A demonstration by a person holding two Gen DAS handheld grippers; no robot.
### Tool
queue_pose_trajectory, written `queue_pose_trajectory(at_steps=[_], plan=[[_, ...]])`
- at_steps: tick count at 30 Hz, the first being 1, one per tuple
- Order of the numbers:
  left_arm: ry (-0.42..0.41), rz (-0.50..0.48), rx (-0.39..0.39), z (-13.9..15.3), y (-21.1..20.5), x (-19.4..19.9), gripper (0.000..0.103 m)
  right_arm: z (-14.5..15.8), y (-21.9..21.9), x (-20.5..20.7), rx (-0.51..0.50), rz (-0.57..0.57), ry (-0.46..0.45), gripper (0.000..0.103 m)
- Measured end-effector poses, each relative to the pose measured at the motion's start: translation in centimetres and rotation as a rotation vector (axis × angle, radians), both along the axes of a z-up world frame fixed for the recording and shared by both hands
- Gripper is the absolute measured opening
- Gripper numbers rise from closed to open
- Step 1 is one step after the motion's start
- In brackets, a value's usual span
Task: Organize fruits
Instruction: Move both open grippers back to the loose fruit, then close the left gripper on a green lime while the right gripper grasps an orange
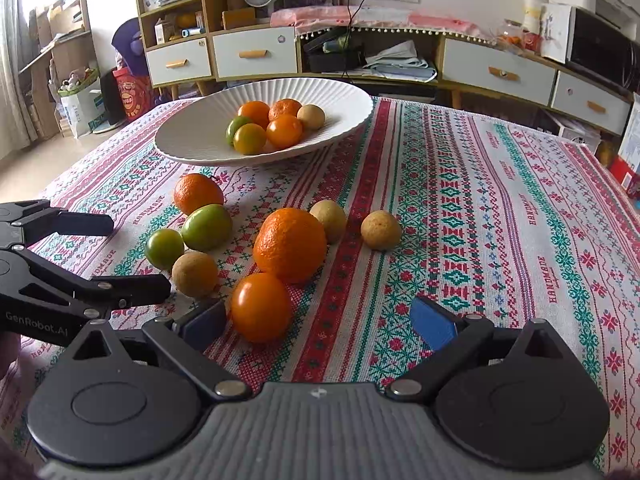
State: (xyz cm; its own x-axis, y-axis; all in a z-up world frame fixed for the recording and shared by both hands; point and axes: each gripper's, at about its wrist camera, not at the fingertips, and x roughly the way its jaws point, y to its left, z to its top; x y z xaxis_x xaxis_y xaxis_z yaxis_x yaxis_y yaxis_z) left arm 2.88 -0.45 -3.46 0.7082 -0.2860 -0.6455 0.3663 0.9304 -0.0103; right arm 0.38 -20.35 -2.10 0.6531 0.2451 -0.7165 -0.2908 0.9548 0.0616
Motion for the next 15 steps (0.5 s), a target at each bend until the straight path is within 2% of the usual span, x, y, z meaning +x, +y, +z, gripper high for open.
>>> queue_pose_trajectory(at_steps=[3, 7, 8, 13, 14, 15], plan=[[-0.004, -0.014, -0.014, 0.1, 0.0, 0.0, 0.096, -0.1, 0.1, -0.3, -0.002, 0.005, -0.021, 0.096], [-0.010, -0.064, -0.028, 0.4, -0.6, 0.0, 0.079, 0.1, 0.3, -0.3, 0.001, 0.013, -0.029, 0.087], [-0.010, -0.073, -0.029, 0.5, -0.7, -0.1, 0.077, 0.2, 0.4, -0.3, 0.001, 0.019, -0.031, 0.081], [0.011, -0.104, -0.034, 0.9, -1.4, 0.3, 0.046, 0.6, 0.9, -0.5, 0.021, 0.071, -0.024, 0.051], [0.014, -0.103, -0.034, 0.9, -1.5, 0.3, 0.042, 0.7, 1.1, -0.6, 0.026, 0.081, -0.022, 0.043], [0.017, -0.103, -0.037, 0.9, -1.4, 0.4, 0.034, 0.8, 1.2, -0.6, 0.032, 0.088, -0.018, 0.035]])
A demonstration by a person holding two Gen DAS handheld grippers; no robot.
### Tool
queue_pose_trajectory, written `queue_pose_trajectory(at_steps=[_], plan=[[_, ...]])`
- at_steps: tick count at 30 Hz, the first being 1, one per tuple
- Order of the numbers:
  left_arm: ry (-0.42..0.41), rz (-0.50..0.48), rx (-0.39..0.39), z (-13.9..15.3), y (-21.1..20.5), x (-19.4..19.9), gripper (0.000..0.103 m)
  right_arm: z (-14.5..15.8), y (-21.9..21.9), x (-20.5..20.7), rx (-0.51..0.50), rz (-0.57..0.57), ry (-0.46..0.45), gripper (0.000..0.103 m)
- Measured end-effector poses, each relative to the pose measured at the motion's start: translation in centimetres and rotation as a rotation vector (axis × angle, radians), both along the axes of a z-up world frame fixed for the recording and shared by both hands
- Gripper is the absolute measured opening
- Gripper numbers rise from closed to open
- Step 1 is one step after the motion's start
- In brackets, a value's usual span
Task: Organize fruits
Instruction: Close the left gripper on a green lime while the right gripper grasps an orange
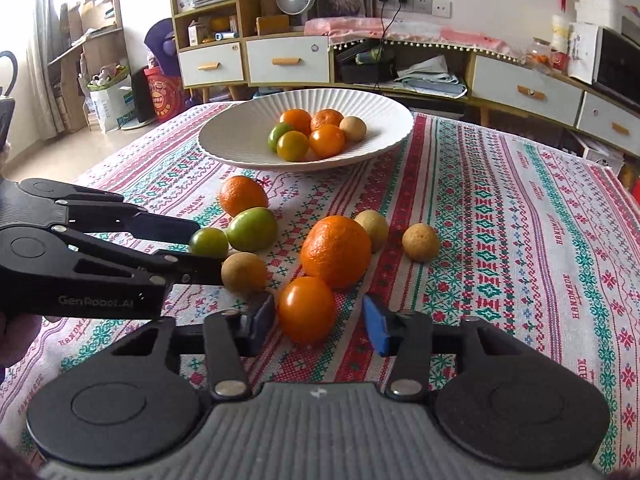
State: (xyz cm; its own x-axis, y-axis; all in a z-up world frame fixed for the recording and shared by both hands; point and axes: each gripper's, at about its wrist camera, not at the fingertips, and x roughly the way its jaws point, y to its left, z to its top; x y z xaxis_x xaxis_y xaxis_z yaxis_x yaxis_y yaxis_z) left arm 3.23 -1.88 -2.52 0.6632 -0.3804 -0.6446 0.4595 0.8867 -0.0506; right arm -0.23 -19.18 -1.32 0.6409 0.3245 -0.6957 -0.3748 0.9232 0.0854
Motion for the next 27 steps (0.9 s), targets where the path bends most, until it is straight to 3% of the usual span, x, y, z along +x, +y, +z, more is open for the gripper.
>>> queue_pose_trajectory(at_steps=[2, 9, 27], plan=[[0.006, 0.003, 0.001, 0.0, 0.1, 0.1, 0.029, 0.1, 0.2, 0.0, 0.007, 0.009, 0.012, 0.027], [0.051, 0.013, -0.006, 0.5, 0.5, 0.4, 0.028, 0.9, 0.2, 0.2, 0.038, 0.014, 0.048, 0.026], [0.057, 0.030, -0.064, 3.3, 1.6, 0.3, 0.028, 4.1, 0.1, 1.5, 0.065, -0.032, -0.041, 0.026]])
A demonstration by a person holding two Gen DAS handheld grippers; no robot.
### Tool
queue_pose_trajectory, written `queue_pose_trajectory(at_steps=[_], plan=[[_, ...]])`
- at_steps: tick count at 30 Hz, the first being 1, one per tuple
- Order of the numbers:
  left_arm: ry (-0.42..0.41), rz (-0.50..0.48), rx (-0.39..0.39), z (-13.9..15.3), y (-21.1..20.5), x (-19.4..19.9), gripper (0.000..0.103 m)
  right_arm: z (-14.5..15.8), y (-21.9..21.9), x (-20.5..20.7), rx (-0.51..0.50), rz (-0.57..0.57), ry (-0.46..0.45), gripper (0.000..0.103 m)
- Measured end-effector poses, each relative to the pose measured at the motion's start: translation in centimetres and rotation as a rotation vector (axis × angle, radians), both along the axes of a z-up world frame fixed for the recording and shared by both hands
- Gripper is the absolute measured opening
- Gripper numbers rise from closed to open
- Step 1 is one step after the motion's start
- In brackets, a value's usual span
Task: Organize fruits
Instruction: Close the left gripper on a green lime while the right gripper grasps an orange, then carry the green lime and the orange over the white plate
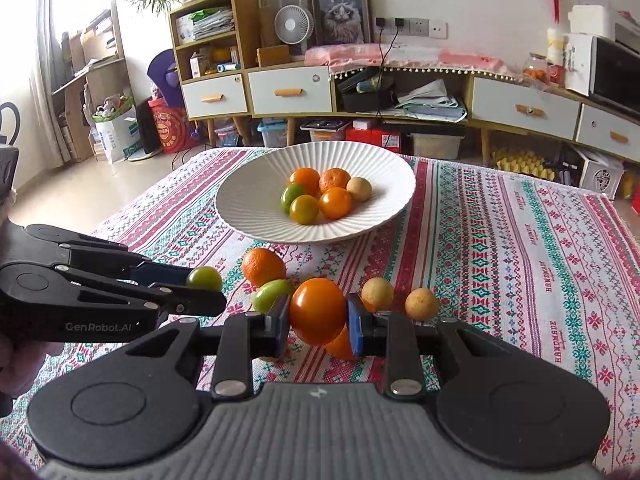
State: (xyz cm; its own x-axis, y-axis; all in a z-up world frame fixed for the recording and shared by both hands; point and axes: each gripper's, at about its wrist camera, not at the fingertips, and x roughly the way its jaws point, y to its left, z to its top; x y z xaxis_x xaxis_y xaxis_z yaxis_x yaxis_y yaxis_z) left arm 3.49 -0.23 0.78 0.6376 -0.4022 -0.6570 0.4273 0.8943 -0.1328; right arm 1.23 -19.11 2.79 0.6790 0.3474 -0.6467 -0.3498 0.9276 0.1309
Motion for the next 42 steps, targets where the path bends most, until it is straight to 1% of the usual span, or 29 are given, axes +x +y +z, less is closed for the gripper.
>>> queue_pose_trajectory(at_steps=[8, 18, 24, 29, 33, 36, 42], plan=[[-0.005, 0.017, -0.010, 1.1, 0.5, 1.0, 0.028, 1.0, -0.1, 1.5, 0.029, -0.035, -0.022, 0.026], [-0.017, 0.036, -0.029, 2.5, 1.2, 2.3, 0.028, 1.4, -0.2, 3.0, 0.030, -0.084, -0.043, 0.026], [-0.029, 0.059, -0.031, 2.5, 1.2, 3.3, 0.028, 1.9, -0.5, 4.1, 0.043, -0.104, -0.047, 0.026], [-0.023, 0.088, -0.050, 2.4, 1.3, 4.5, 0.028, 1.8, -0.5, 4.8, 0.050, -0.105, -0.038, 0.026], [-0.023, 0.092, -0.024, 1.9, 0.8, 5.7, 0.028, 1.5, -0.3, 5.6, 0.040, -0.097, -0.017, 0.026], [-0.061, 0.069, 0.029, 1.5, 0.3, 6.3, 0.028, 1.4, 0.1, 6.2, 0.024, -0.085, -0.005, 0.026], [-0.027, 0.046, 0.093, 0.6, 0.3, 7.7, 0.028, 0.9, 0.7, 7.4, -0.013, -0.077, 0.014, 0.027]])
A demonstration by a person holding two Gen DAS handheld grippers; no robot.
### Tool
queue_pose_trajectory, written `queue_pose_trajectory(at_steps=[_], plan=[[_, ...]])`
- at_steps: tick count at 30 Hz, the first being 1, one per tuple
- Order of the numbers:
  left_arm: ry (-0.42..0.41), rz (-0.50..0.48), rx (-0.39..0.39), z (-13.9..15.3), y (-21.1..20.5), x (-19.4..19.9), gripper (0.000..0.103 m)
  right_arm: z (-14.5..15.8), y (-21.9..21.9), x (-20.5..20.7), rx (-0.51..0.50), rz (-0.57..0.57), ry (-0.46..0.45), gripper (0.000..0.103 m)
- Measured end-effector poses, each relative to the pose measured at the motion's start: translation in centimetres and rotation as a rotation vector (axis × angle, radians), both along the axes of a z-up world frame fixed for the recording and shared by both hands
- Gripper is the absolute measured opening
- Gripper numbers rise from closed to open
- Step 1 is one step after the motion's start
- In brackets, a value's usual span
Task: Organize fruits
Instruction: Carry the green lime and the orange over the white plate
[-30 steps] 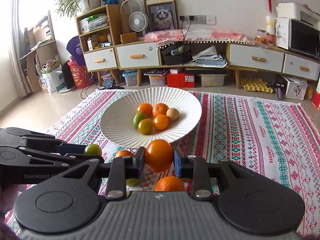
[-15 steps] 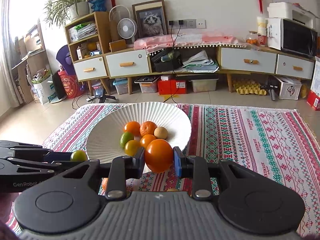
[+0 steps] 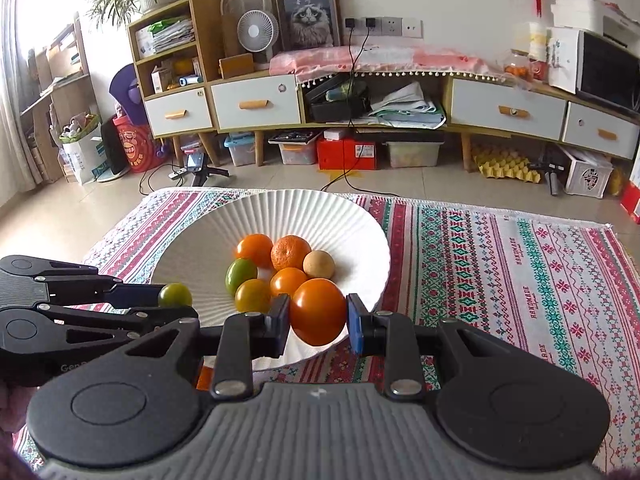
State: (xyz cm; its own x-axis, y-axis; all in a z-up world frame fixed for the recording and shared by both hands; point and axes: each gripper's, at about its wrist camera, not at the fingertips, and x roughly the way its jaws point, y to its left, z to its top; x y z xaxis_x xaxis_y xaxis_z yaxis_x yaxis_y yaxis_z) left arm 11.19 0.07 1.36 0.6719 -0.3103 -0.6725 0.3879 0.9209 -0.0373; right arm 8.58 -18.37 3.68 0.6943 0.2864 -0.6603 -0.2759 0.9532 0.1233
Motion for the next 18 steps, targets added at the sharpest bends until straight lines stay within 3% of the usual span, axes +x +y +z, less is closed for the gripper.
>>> queue_pose_trajectory(at_steps=[9, 18], plan=[[0.014, -0.026, 0.023, -0.6, -0.2, 1.5, 0.028, -1.3, 0.7, 1.9, -0.046, -0.010, 0.025, 0.027], [-0.009, -0.067, 0.040, -1.1, -0.7, 1.9, 0.029, -1.9, 2.1, 2.1, -0.098, 0.063, 0.021, 0.027]])
